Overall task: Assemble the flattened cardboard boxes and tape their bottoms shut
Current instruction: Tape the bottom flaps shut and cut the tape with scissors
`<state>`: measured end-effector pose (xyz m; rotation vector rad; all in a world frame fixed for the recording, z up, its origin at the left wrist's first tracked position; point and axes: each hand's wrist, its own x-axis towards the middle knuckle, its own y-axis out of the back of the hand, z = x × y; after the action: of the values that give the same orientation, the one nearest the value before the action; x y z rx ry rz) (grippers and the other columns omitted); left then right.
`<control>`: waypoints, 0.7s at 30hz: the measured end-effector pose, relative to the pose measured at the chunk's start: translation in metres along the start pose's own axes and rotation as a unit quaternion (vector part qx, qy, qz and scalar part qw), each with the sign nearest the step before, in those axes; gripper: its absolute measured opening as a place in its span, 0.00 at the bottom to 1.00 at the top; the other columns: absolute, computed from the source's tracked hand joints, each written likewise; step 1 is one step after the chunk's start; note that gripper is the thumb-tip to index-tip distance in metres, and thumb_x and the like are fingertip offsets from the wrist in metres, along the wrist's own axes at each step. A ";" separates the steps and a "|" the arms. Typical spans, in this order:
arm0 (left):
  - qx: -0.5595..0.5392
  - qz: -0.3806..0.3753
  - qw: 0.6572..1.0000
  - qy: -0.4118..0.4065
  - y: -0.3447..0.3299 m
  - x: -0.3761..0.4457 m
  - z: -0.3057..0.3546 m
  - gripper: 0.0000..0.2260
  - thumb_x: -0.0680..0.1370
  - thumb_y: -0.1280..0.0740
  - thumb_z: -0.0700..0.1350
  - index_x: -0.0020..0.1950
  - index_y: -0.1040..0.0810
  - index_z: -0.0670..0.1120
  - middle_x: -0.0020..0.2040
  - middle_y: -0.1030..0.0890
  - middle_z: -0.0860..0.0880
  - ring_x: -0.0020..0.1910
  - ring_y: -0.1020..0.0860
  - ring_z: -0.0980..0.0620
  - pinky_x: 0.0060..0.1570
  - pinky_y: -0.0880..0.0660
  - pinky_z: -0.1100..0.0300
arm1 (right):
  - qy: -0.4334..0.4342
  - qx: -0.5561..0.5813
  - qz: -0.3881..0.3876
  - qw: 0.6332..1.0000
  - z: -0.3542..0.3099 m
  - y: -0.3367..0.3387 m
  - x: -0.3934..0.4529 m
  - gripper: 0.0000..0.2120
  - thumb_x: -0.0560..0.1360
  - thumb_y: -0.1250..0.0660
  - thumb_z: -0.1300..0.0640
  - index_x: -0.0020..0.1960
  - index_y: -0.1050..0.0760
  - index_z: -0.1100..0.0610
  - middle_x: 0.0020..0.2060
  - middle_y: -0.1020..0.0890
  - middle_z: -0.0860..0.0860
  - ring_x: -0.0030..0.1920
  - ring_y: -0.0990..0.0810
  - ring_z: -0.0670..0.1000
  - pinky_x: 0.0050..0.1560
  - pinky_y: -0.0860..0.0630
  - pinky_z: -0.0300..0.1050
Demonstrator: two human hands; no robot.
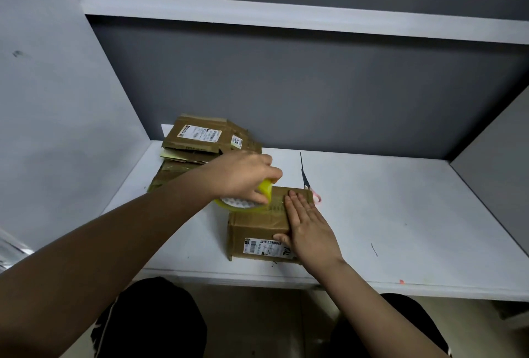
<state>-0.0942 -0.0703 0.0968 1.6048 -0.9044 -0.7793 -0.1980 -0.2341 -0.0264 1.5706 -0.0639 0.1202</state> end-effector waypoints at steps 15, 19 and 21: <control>-0.023 -0.055 0.998 0.033 -0.003 -0.004 -0.018 0.20 0.71 0.30 0.59 0.60 0.28 0.54 0.57 0.25 0.51 0.54 0.26 0.52 0.47 0.28 0.58 | -0.001 0.027 0.002 1.000 -0.023 0.009 0.006 0.42 0.72 0.47 0.31 0.77 0.42 0.58 0.75 0.39 0.57 0.75 0.39 0.58 0.72 0.43 0.54; -0.017 -0.060 0.998 0.031 -0.003 0.000 -0.017 0.21 0.71 0.30 0.59 0.61 0.28 0.54 0.57 0.25 0.51 0.55 0.26 0.51 0.50 0.25 0.53 | 0.022 0.012 -0.031 0.999 -0.030 0.003 0.012 0.38 0.71 0.48 0.34 0.67 0.27 0.61 0.66 0.24 0.56 0.66 0.25 0.54 0.64 0.34 0.52; -0.011 -0.050 0.998 0.033 -0.005 0.000 -0.018 0.21 0.72 0.32 0.60 0.61 0.28 0.54 0.58 0.25 0.50 0.56 0.26 0.51 0.50 0.25 0.54 | 0.041 0.014 -0.007 0.999 -0.029 0.000 0.014 0.34 0.74 0.41 0.38 0.70 0.31 0.61 0.69 0.28 0.56 0.69 0.29 0.54 0.67 0.37 0.52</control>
<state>-0.0783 -0.0612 0.0958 1.6570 -0.7704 -0.7991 -0.1849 -0.2050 -0.0244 1.5914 0.0130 0.1744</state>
